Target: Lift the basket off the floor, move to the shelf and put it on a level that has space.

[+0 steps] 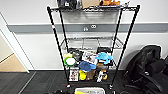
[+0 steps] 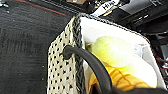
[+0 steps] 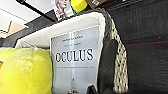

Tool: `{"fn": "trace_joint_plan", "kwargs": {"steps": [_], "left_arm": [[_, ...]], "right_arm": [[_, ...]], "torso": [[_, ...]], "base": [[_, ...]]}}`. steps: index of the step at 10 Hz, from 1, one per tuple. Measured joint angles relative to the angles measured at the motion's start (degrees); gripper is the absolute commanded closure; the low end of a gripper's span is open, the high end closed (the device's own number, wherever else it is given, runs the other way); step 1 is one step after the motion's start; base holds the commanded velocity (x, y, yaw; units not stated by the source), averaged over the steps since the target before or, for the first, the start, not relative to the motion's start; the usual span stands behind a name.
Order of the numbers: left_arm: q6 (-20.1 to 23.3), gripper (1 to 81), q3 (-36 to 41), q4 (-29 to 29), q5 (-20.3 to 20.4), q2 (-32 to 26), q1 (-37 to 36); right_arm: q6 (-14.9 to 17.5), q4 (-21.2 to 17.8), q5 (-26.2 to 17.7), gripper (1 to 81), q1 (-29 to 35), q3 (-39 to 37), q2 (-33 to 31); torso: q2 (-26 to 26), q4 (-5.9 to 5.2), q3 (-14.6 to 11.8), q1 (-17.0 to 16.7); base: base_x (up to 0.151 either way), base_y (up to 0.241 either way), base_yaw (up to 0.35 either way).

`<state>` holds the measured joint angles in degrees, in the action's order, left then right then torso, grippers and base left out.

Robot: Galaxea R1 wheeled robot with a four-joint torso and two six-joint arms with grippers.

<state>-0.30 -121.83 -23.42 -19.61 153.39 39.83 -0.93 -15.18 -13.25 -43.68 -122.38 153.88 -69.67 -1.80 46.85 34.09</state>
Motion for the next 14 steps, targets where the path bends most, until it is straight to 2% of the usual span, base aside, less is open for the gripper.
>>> {"fn": "trace_joint_plan", "kwargs": {"steps": [1, 3, 11, 14], "left_arm": [[0.0, 81.1, 0.0, 0.0, -0.1, 0.3, 0.0], [0.0, 81.1, -0.1, 0.0, 0.1, 0.8, 0.1], [0.0, 81.1, -0.1, 0.1, 0.1, 1.2, 0.3], [0.0, 81.1, -0.1, 0.0, 0.3, 1.1, 0.3]], "right_arm": [[0.1, 0.1, -0.1, 81.1, -0.1, 0.0, 0.0], [0.2, 0.5, -0.3, 81.1, 0.0, -0.1, 0.1], [0.1, 1.5, -1.3, 81.1, 0.1, -1.0, 0.2], [0.0, 1.5, -1.4, 81.1, 0.9, -0.7, 0.1]], "torso": [[2.3, 0.00, -1.5, -1.5], [5.4, 0.00, -2.5, -3.7], [20.1, 0.00, -3.3, -13.1], [25.2, 0.00, -8.4, -16.5]], "base": [[0.000, 0.000, 0.000], [0.000, 0.000, 0.000], [0.000, 0.000, 0.000], [0.000, 0.000, 0.000]]}}
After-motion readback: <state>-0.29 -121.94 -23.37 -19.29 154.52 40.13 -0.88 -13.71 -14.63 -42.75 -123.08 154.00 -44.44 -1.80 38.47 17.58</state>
